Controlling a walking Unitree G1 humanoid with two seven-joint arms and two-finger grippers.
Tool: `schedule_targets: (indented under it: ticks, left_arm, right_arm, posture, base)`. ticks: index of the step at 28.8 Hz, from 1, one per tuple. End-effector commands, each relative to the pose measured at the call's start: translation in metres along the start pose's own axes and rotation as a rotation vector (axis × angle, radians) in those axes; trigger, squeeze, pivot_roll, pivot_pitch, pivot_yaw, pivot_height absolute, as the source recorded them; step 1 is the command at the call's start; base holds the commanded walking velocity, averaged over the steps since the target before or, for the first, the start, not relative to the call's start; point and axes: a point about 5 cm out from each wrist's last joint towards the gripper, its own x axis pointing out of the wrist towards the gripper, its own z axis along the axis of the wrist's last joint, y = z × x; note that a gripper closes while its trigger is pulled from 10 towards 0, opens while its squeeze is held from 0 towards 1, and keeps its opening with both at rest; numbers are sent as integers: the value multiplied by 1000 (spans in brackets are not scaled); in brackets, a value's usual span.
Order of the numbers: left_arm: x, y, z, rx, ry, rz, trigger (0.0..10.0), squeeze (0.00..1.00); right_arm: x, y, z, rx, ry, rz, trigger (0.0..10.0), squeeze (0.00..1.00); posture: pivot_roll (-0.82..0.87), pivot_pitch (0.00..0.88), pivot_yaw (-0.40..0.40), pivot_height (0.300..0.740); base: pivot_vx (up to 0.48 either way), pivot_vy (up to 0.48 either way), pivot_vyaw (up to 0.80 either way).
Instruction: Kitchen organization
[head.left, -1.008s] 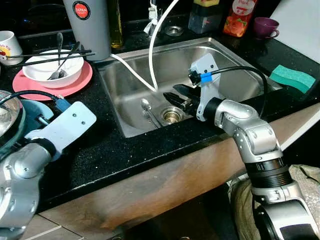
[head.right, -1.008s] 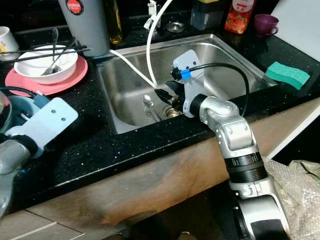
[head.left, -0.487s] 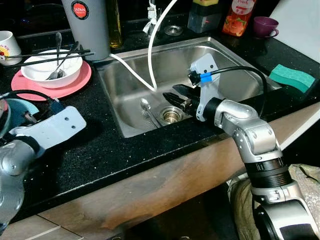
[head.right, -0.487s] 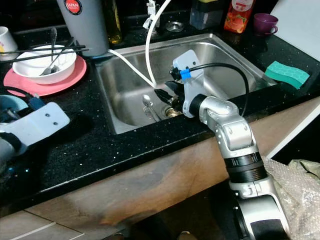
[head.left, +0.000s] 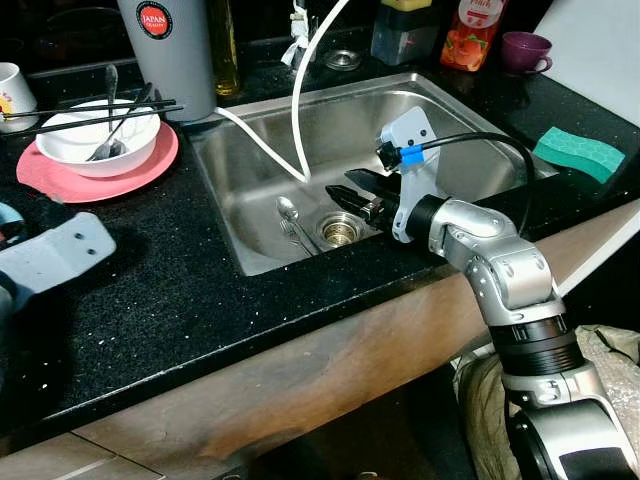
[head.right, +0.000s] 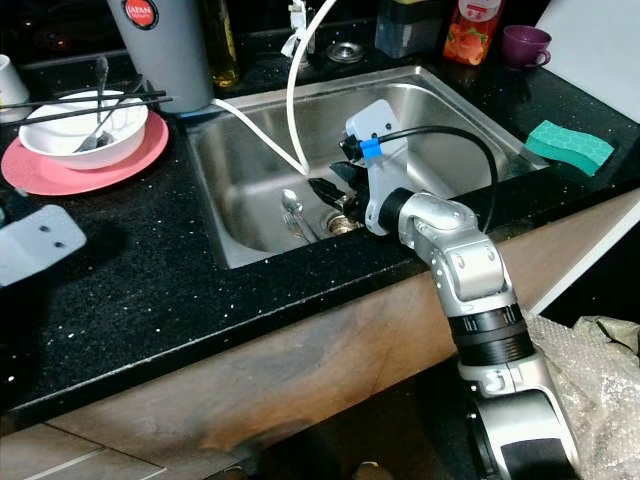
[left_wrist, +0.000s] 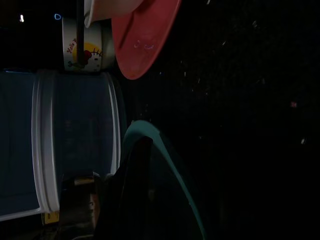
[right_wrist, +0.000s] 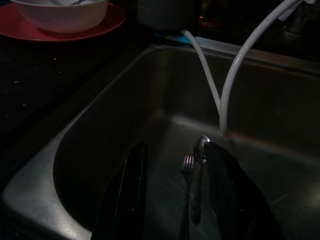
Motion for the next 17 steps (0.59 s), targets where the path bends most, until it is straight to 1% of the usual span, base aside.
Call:
schedule_targets:
  ticks: [1, 2, 5, 7, 13, 14, 15, 16, 17]
  left_arm:
    - [1, -2, 7, -23, -34, 4, 10000, 0]
    - [1, -2, 7, -23, -34, 4, 10000, 0]
    - [0, -11, 26, -65, -118, -10, 10000, 0]
    - [0, -14, 32, -74, -144, -12, 10000, 0]
    - [1, -16, 35, -66, -161, -15, 10000, 0]
    - [1, -16, 34, -78, -160, -19, 10000, 0]
    - [1, -16, 35, -95, -160, -23, 10000, 59]
    - [1, -16, 35, -95, -160, -23, 10000, 59]
    - [0, -16, 36, -117, -168, -26, 10000, 353]
  right_arm:
    - [0, -2, -1, -1, 7, -6, 10000, 0]
    - [0, -2, -1, -1, 7, -6, 10000, 0]
    - [0, -2, -1, 0, 6, -6, 10000, 0]
    - [0, -2, -1, 0, 6, -7, 10000, 0]
    - [-1, -3, -2, 0, 8, -10, 10000, 0]
    - [-1, -3, -2, 0, 8, -10, 10000, 0]
    - [-1, -3, -2, 0, 9, -10, 10000, 0]
    - [-1, -3, -2, 0, 9, -10, 10000, 0]
    - [-2, -3, -2, 0, 10, -10, 10000, 0]
  posture:
    - [62, 96, -45, 740]
    - [62, 96, -45, 740]
    - [61, 96, -43, 740]
    - [59, 97, -41, 740]
    - [58, 98, -38, 740]
    - [58, 97, -39, 740]
    - [59, 97, -39, 740]
    - [59, 97, -39, 740]
    - [60, 96, -40, 740]
  base:
    - [0, 0, 0]
    - [0, 0, 0]
    - [0, 0, 0]
    - [0, 0, 0]
    - [0, 0, 0]
    - [0, 0, 0]
    - [0, 0, 0]
    - [0, 0, 0]
    - [0, 0, 0]
